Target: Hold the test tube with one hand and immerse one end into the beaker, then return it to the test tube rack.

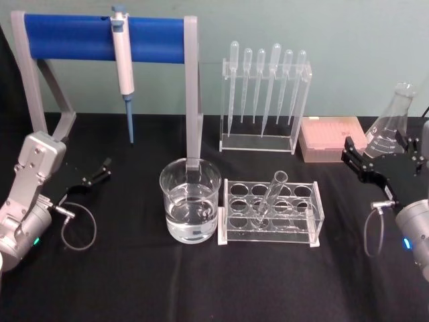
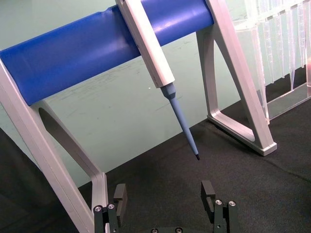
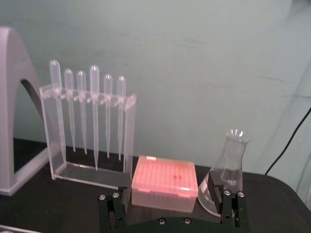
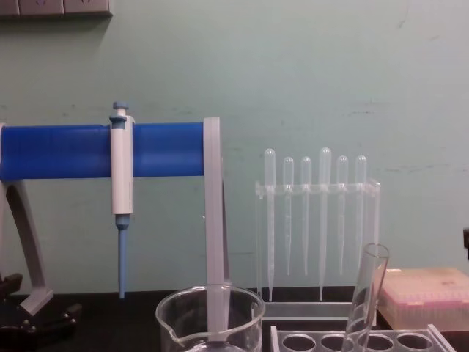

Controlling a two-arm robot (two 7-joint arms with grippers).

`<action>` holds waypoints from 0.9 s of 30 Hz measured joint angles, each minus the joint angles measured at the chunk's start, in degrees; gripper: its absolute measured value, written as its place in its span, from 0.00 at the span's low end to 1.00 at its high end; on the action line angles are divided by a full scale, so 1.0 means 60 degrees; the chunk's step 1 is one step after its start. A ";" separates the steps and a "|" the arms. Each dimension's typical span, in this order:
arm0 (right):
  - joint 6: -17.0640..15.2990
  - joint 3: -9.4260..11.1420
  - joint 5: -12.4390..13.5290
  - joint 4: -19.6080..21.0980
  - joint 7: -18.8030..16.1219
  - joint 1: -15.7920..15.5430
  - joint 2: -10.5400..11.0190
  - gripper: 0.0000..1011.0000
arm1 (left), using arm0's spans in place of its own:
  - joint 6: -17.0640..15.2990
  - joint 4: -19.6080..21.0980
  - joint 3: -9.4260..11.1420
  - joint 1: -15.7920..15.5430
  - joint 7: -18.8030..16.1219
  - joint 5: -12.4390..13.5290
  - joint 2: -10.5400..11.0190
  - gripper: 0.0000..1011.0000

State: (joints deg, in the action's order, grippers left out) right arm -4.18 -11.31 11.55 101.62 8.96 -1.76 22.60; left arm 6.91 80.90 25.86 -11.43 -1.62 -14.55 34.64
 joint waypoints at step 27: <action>0.0119 -0.0062 -0.0156 -0.0317 -0.0179 0.0052 -0.0066 0.99 | 0.0000 0.0000 -0.0001 0.0000 0.0000 0.0000 0.0001 0.99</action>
State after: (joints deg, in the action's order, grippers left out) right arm -3.47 -11.68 10.62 99.71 7.89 -1.45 22.20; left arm 6.91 80.90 25.86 -11.43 -1.62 -14.55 34.65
